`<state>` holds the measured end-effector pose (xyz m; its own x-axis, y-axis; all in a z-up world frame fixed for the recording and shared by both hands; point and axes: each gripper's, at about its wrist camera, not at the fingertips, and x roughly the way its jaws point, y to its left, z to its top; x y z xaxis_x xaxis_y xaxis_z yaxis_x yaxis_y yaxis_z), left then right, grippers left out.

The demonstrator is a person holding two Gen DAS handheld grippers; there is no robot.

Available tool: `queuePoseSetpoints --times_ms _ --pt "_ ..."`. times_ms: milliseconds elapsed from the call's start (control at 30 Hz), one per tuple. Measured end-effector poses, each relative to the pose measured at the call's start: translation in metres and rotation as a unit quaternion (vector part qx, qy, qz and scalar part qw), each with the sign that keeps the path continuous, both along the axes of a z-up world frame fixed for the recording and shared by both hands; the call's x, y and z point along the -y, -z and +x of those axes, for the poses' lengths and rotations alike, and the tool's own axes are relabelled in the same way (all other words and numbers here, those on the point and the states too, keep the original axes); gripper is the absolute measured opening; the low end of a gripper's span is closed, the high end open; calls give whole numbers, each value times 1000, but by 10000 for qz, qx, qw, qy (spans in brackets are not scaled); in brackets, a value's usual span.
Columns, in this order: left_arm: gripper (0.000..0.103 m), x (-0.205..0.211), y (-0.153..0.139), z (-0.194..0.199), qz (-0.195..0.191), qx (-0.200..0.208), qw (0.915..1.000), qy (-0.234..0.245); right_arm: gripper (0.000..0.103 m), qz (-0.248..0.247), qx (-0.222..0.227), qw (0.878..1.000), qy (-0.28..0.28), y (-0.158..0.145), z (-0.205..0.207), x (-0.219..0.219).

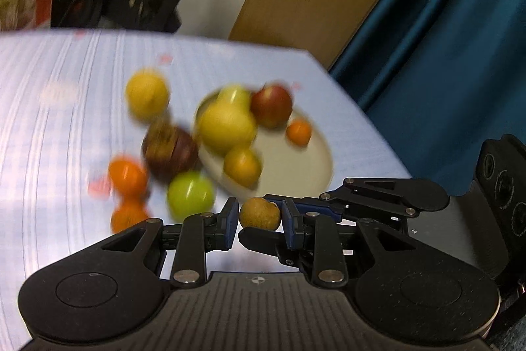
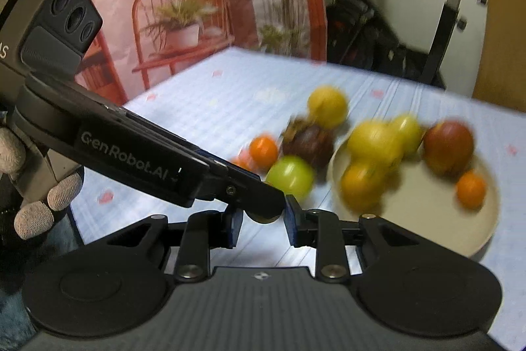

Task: Organize fruits
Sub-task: 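Lower the small brown fruit onto the beige plate and open the left gripper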

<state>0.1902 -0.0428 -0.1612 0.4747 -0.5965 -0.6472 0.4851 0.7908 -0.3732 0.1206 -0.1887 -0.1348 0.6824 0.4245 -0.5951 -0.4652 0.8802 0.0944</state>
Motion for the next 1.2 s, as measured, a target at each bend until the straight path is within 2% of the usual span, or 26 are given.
queuePoseSetpoints --times_ms 167,267,367,600,800,1200 --pt "30 37 -35 25 -22 499 9986 168 29 -88 495 9984 262 -35 20 27" --pt "30 58 -39 51 -93 433 9986 295 29 -111 597 9972 443 -39 36 47" --pt "30 76 -30 70 -104 359 9986 387 29 -25 586 9963 625 -32 49 65" --pt "30 105 9 97 314 -25 9986 434 29 281 94 9951 941 9 79 94" --pt "30 118 36 109 636 -226 9964 507 29 246 -131 9940 1061 37 86 104" --pt "32 123 40 115 755 -290 9962 314 29 -161 -197 9920 1235 46 96 95"
